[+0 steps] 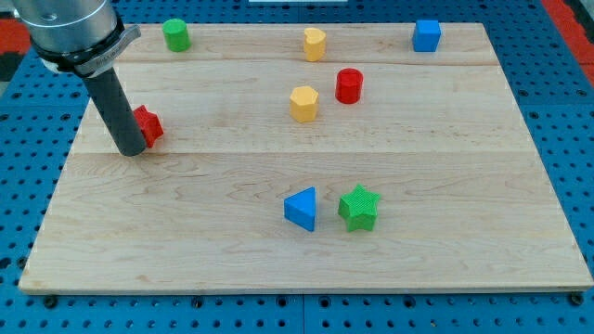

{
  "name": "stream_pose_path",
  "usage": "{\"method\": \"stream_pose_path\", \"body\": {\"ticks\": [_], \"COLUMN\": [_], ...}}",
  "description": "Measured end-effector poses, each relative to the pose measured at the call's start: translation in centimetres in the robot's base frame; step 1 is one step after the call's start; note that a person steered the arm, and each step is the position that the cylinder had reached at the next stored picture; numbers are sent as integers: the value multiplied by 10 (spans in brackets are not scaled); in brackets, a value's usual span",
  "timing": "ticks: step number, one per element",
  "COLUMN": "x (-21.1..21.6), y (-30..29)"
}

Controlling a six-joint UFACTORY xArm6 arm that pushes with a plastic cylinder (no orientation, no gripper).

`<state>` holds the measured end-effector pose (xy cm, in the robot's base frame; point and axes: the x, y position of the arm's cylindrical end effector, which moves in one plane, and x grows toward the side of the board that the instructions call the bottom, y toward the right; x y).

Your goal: Move the blue triangle towards the center

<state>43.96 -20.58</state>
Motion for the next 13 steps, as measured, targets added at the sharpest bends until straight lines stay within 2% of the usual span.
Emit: {"method": "stream_pose_path", "body": {"ticks": [3, 4, 6, 7, 8, 9, 10, 11, 12, 13], "x": [-2, 19, 14, 23, 85, 127, 108, 52, 40, 50], "y": [-8, 29, 78, 149, 151, 176, 222, 251, 263, 236]}}
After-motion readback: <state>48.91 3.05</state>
